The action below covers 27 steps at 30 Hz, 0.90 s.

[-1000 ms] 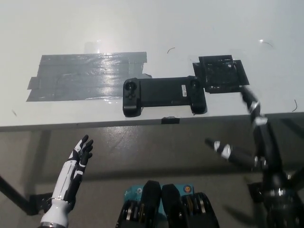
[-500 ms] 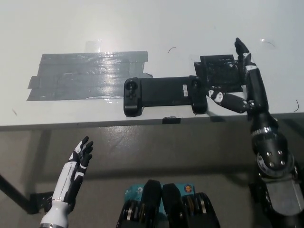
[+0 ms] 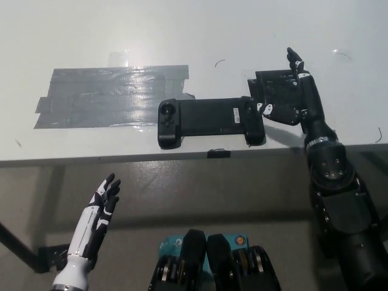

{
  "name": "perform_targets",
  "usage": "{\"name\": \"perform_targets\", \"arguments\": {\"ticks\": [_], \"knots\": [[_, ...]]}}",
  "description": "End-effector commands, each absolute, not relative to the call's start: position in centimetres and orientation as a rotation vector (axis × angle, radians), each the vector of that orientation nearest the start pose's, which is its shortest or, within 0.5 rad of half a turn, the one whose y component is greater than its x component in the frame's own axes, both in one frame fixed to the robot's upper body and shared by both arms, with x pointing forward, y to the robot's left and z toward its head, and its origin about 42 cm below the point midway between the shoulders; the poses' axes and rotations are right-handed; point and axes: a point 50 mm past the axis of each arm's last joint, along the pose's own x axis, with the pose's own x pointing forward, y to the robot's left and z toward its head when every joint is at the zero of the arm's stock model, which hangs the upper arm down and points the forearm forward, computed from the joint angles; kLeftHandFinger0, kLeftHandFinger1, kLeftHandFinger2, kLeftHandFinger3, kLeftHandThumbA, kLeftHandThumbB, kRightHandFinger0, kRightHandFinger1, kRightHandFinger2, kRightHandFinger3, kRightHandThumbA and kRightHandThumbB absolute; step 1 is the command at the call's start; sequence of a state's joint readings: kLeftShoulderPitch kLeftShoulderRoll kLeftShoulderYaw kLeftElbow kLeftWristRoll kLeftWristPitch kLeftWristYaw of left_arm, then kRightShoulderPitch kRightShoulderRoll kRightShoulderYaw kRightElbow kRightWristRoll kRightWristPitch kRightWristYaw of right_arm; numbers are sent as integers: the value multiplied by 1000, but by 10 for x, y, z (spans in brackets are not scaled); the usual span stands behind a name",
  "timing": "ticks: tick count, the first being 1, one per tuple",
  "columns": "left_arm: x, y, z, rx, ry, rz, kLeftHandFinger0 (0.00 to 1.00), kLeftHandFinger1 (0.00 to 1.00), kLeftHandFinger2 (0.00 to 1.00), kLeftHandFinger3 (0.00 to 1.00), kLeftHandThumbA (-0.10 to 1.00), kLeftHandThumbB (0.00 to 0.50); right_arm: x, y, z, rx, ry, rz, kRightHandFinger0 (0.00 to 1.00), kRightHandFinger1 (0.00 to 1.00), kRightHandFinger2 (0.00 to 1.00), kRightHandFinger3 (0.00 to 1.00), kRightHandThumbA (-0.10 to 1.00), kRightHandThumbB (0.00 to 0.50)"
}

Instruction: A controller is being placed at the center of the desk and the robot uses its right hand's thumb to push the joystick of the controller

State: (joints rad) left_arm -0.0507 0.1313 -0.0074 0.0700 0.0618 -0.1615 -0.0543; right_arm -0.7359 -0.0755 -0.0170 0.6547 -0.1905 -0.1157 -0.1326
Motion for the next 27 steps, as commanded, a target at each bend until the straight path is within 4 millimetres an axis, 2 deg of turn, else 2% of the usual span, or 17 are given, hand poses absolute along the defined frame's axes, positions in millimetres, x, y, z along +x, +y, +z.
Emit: {"name": "perform_targets", "arguments": {"ticks": [1, 6, 8, 14, 20, 24, 27], "knots": [[305, 243, 117, 207, -208, -98, 1000, 1000, 1000, 1000, 924, 56, 519, -176, 242, -274, -275, -42, 1000, 1000, 1000, 1000, 1000, 267], [306, 244, 119, 218, -226, -102, 1000, 1000, 1000, 1000, 923, 49, 527, -175, 234, -295, -226, -54, 1000, 1000, 1000, 1000, 1000, 277], [306, 243, 120, 216, -224, -103, 1000, 1000, 1000, 1000, 924, 50, 528, -177, 231, -306, -219, -56, 1000, 1000, 1000, 1000, 1000, 255], [307, 244, 122, 216, -226, -106, 1000, 1000, 1000, 1000, 933, 36, 530, -179, 222, -292, -195, -66, 1000, 1000, 1000, 1000, 1000, 253], [309, 243, 125, 213, -234, -109, 1000, 1000, 1000, 1000, 920, 45, 531, -179, 225, -296, -208, -58, 1000, 1000, 1000, 1000, 1000, 255], [312, 243, 126, 214, -241, -111, 1000, 1000, 1000, 1000, 931, 44, 533, -180, 225, -298, -210, -60, 1000, 1000, 1000, 1000, 1000, 275], [313, 243, 127, 213, -242, -111, 1000, 1000, 1000, 1000, 932, 47, 534, -180, 226, -307, -207, -65, 1000, 1000, 1000, 1000, 1000, 252]]}}
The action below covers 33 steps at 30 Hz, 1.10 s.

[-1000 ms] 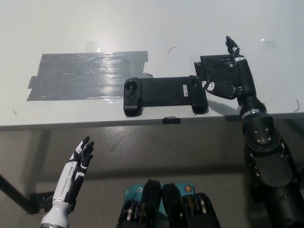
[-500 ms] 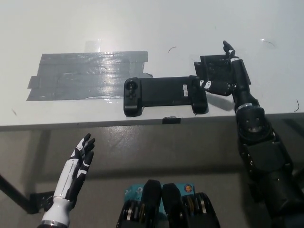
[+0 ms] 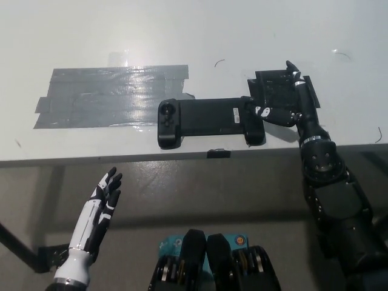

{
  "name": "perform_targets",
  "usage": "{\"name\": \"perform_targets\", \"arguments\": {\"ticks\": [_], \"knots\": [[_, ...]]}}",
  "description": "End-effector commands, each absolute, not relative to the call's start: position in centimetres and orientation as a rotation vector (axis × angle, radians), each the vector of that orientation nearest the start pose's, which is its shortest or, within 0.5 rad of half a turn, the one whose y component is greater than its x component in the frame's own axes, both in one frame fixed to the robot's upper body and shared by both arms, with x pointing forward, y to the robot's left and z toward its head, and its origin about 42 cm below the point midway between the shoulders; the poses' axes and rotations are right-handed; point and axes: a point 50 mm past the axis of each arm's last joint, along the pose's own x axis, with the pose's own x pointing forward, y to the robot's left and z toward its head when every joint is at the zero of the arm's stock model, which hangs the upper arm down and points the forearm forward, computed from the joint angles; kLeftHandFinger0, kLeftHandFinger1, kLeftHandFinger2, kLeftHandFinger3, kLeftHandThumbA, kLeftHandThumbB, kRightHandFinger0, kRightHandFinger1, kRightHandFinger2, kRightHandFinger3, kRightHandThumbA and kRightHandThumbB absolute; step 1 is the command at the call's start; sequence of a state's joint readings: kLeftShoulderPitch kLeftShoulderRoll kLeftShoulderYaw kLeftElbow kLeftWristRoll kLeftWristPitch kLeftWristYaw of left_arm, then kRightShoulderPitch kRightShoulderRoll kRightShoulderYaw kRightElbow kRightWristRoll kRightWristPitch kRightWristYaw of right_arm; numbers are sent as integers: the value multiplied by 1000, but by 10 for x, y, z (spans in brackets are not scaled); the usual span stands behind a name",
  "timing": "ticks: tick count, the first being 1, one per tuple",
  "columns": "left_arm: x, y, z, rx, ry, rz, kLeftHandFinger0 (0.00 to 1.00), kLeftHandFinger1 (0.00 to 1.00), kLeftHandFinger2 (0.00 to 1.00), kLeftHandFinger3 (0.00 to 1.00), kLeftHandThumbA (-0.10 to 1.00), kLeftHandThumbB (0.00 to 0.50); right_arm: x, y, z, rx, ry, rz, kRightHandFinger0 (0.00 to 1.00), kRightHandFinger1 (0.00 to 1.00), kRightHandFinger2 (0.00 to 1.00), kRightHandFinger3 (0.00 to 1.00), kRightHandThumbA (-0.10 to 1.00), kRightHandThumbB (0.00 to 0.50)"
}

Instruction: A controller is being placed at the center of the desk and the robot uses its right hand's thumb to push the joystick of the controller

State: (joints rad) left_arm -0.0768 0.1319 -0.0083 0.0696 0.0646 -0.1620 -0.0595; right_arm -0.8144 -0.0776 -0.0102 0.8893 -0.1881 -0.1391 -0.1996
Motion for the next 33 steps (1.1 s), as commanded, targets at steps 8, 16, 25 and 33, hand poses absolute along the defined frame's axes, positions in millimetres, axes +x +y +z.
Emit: {"name": "perform_targets", "arguments": {"ticks": [8, 16, 25, 33], "knots": [[315, 243, 127, 209, -250, -113, 1000, 1000, 1000, 1000, 931, 43, 541, -174, 237, -333, -197, -111, 1000, 1000, 1000, 1000, 697, 61], [317, 242, 130, 207, -251, -110, 1000, 1000, 1000, 1000, 931, 39, 545, -173, 241, -305, -255, -162, 1000, 1000, 1000, 1000, -100, 0], [317, 243, 129, 209, -253, -111, 1000, 1000, 1000, 1000, 928, 36, 544, -176, 239, -267, -263, -187, 995, 1000, 1000, 1000, -100, 0], [319, 242, 130, 211, -258, -113, 1000, 1000, 1000, 1000, 920, 20, 538, -184, 254, -246, -332, -162, 1000, 1000, 1000, 1000, 623, 46]]}}
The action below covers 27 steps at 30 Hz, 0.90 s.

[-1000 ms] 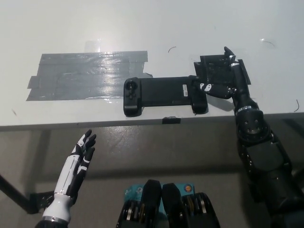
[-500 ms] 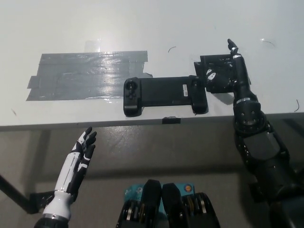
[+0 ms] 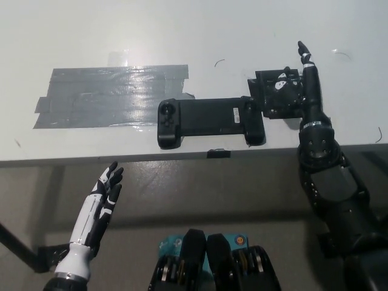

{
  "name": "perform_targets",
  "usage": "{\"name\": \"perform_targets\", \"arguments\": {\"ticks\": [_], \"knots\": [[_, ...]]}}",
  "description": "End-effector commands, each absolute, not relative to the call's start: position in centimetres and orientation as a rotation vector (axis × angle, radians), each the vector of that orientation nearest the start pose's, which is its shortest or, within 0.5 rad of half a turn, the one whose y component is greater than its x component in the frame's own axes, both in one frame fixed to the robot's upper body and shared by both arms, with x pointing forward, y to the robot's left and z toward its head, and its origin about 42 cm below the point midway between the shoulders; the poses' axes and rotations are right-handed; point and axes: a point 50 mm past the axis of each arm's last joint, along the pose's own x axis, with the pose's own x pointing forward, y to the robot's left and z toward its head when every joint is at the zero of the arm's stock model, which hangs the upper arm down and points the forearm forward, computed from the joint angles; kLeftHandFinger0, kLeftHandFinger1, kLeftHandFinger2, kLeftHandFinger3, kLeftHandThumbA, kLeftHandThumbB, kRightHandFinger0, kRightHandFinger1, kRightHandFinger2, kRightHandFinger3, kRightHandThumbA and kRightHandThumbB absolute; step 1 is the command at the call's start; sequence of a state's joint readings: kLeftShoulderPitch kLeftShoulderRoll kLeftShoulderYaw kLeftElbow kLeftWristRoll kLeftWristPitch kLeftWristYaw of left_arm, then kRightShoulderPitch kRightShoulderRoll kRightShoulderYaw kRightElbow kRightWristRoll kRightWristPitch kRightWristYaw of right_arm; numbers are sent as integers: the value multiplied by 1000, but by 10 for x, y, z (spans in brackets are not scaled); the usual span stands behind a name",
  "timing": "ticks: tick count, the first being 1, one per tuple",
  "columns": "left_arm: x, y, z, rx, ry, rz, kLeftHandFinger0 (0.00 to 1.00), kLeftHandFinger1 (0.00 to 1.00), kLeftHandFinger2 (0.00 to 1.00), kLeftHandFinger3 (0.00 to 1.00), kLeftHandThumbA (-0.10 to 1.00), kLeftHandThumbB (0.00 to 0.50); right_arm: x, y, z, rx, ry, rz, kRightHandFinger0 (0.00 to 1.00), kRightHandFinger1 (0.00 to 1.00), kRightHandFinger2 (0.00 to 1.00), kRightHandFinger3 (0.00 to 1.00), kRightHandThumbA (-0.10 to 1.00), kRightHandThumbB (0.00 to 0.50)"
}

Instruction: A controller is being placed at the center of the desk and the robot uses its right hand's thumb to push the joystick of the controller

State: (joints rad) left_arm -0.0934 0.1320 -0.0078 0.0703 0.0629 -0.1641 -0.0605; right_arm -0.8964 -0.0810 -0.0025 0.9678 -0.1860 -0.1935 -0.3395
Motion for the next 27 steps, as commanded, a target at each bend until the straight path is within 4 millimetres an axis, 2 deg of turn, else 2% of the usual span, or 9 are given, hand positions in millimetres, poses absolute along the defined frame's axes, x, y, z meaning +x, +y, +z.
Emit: {"name": "perform_targets", "arguments": {"ticks": [1, 5, 7, 9, 12, 14, 19, 22, 27], "knots": [[320, 242, 131, 209, -256, -113, 1000, 1000, 1000, 1000, 919, 26, 534, -184, 262, -235, -372, -158, 1000, 1000, 1000, 1000, 674, 80], [321, 242, 130, 210, -257, -114, 1000, 1000, 1000, 1000, 918, 25, 509, -180, 283, -236, -498, -116, 1000, 1000, 1000, 1000, 926, 148], [322, 241, 130, 209, -256, -115, 1000, 1000, 1000, 1000, 919, 26, 489, -175, 291, -228, -552, -85, 1000, 1000, 1000, 1000, 967, 184], [321, 241, 131, 211, -256, -114, 1000, 1000, 1000, 1000, 920, 26, 454, -166, 296, -187, -631, -19, 1000, 1000, 1000, 1000, 952, 198], [322, 242, 132, 211, -256, -112, 1000, 1000, 1000, 1000, 920, 26, 424, -161, 295, -199, -671, 9, 1000, 1000, 1000, 1000, 950, 205], [323, 243, 132, 215, -255, -113, 1000, 1000, 1000, 1000, 920, 28, 393, -160, 287, -186, -697, 48, 1000, 1000, 1000, 1000, 936, 203], [321, 245, 130, 221, -252, -116, 1000, 1000, 1000, 1000, 922, 24, 335, -165, 251, -250, -659, 89, 1000, 1000, 1000, 1000, 1000, 274], [319, 246, 129, 216, -245, -111, 1000, 1000, 1000, 1000, 923, 20, 318, -169, 224, -254, -618, 116, 1000, 1000, 1000, 1000, 1000, 244], [314, 243, 124, 210, -242, -116, 1000, 1000, 1000, 1000, 908, 14, 307, -178, 181, -237, -485, 149, 1000, 1000, 1000, 1000, 979, 261]]}}
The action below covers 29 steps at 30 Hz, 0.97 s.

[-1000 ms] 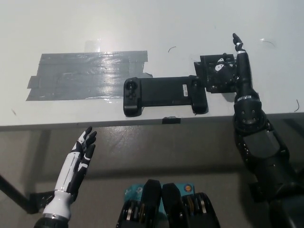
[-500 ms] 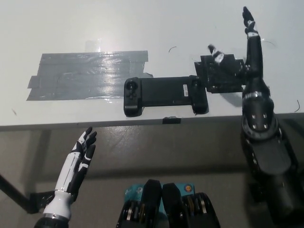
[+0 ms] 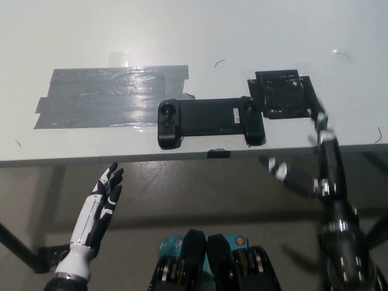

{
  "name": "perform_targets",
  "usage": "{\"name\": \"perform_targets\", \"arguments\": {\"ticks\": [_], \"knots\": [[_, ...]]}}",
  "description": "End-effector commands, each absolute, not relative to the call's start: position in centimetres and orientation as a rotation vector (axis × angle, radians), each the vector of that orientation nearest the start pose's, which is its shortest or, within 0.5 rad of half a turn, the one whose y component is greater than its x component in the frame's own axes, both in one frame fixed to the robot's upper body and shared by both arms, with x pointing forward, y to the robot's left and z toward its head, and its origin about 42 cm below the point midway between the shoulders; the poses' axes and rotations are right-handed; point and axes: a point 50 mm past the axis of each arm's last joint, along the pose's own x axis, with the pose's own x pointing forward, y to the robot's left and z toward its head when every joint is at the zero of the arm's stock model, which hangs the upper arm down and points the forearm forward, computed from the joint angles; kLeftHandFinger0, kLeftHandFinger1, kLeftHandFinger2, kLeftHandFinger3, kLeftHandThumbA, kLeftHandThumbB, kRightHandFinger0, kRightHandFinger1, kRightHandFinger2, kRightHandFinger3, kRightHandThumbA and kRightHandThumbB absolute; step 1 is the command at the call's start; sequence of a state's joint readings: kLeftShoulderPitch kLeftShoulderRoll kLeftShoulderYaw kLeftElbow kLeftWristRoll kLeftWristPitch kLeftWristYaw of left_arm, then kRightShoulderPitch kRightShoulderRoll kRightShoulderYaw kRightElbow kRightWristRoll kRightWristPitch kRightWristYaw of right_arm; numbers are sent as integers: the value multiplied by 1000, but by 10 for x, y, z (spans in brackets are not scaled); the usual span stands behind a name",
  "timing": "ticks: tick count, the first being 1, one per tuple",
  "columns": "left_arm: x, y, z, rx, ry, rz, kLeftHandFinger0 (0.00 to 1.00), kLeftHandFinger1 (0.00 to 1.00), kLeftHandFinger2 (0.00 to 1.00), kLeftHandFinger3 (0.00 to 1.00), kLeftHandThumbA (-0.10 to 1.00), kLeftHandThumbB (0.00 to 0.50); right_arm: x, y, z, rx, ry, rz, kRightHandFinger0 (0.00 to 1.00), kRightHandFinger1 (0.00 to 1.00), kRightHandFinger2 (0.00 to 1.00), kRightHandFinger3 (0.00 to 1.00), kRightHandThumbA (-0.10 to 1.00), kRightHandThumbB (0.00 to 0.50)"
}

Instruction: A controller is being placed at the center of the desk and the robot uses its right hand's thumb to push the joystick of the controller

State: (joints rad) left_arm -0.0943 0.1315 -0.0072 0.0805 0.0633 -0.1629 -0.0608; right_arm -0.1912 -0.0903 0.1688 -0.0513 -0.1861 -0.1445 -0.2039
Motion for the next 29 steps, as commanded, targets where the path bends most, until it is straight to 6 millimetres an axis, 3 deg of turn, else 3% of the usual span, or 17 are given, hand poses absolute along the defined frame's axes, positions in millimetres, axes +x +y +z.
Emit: {"name": "perform_targets", "arguments": {"ticks": [1, 5, 13, 21, 29], "knots": [[313, 243, 123, 208, -240, -116, 1000, 1000, 1000, 1000, 908, 13, 306, -180, 172, -236, -460, 147, 1000, 1000, 1000, 1000, 976, 260], [312, 243, 123, 213, -232, -112, 1000, 1000, 1000, 1000, 909, 12, 309, -183, 147, -248, -391, 140, 1000, 1000, 1000, 1000, 955, 246], [312, 243, 123, 213, -230, -112, 1000, 1000, 1000, 1000, 903, 17, 314, -187, 115, -281, -306, 172, 1000, 1000, 1000, 1000, 944, 220], [313, 243, 122, 210, -236, -111, 1000, 1000, 1000, 1000, 902, 19, 320, -188, 109, -298, -255, 178, 1000, 1000, 1000, 1000, 906, 216], [296, 242, 111, 199, -199, -106, 1000, 1000, 1000, 1000, 910, 31, 307, -191, 101, -298, -227, 190, 1000, 1000, 1000, 1000, 867, 212]]}}
